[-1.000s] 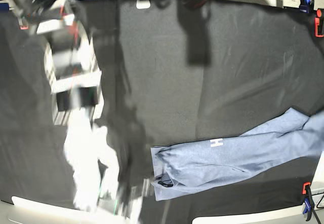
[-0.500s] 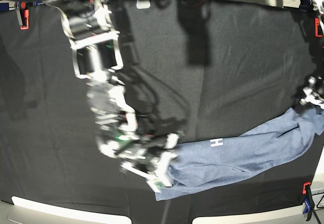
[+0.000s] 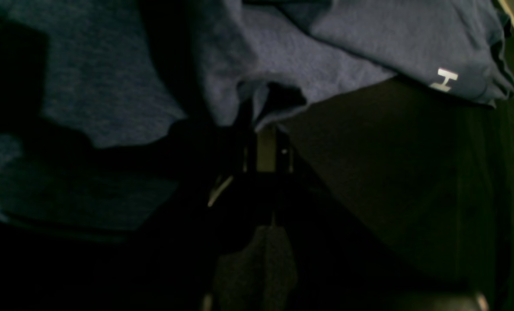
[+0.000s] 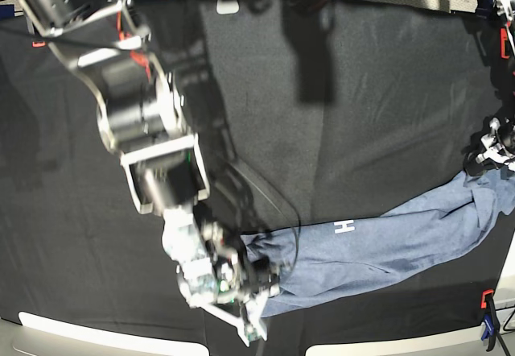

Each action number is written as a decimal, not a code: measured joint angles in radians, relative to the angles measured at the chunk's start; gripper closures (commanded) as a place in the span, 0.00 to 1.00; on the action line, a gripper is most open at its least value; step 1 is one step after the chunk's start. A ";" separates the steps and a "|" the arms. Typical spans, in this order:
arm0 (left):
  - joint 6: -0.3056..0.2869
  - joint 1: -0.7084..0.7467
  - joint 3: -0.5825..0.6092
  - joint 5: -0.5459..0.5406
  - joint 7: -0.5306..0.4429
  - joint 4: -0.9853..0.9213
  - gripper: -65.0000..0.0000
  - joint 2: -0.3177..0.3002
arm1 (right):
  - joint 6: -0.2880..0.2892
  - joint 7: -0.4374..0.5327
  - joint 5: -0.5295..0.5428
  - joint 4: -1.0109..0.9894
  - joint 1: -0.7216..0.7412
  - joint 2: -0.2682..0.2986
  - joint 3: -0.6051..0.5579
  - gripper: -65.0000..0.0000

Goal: Layout the t-shirt on the table in an organized manner, then fold the t-shirt properly
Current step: 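Grasp the bunched shirt end with the right gripper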

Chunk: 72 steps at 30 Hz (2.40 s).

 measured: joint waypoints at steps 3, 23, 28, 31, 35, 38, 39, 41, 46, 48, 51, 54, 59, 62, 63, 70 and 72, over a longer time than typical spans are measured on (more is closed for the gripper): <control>0.000 0.000 0.000 0.000 0.000 0.000 1.00 0.000 | 0.000 -0.011 0.019 -0.078 -0.001 -0.002 0.000 0.53; 0.000 0.000 0.000 0.000 0.000 0.000 1.00 0.000 | -0.007 0.031 -0.118 -0.128 -0.061 -0.003 0.000 1.00; 0.000 0.000 0.000 0.001 -0.016 0.000 1.00 0.000 | 0.000 -0.005 -0.190 -0.014 -0.073 -0.016 0.000 1.00; 0.000 0.002 0.000 0.002 -0.016 0.000 1.00 0.000 | 0.000 -0.093 -0.191 0.112 -0.064 -0.017 0.000 1.00; 0.000 0.000 0.000 0.002 -0.016 0.000 1.00 0.000 | 0.085 -0.198 -0.193 0.293 -0.071 -0.006 0.000 1.00; 0.000 -0.002 0.000 0.000 -0.016 0.000 1.00 0.000 | 0.103 -0.301 -0.105 0.415 -0.077 0.007 -0.001 1.00; 0.000 -0.003 0.000 0.002 -0.016 0.000 1.00 0.000 | 0.119 -0.307 -0.054 0.431 -0.072 0.018 0.000 1.00; 0.000 -0.003 0.000 0.000 -0.016 0.000 1.00 0.000 | 0.125 -0.303 -0.008 0.429 -0.067 0.028 0.000 0.97; 0.000 0.000 0.000 -0.001 0.019 0.000 1.00 0.000 | 0.123 -0.140 0.028 0.294 -0.106 0.034 0.002 0.50; 0.000 -0.001 0.000 -0.002 0.034 0.000 1.00 0.000 | 0.124 -0.048 0.048 0.197 -0.109 0.027 0.002 0.47; 0.000 -0.001 0.000 -0.002 0.034 0.000 1.00 0.000 | 0.059 0.093 0.037 0.040 -0.095 0.012 0.002 0.47; 0.000 -0.001 0.000 -0.002 0.034 0.000 1.00 0.000 | 0.051 0.219 0.014 -0.095 -0.080 0.003 0.002 0.47; 0.000 0.000 0.000 -0.003 0.034 0.000 1.00 0.000 | 0.016 0.239 -0.053 -0.182 -0.066 -0.015 0.002 0.47; 0.000 0.000 0.000 -0.003 0.034 0.000 1.00 0.000 | -0.005 0.255 -0.053 -0.186 -0.064 -0.022 0.002 0.48; 0.000 0.000 0.000 -0.003 0.034 0.000 1.00 0.000 | -0.014 0.254 -0.054 -0.186 -0.064 -0.021 0.002 0.48; 0.000 0.000 0.000 -0.003 0.034 0.000 1.00 0.000 | -0.014 0.251 -0.053 -0.187 -0.067 -0.019 0.002 0.60; 0.000 0.000 0.000 -0.003 0.034 0.000 1.00 0.000 | -0.014 0.241 -0.052 -0.190 -0.071 -0.019 0.002 0.70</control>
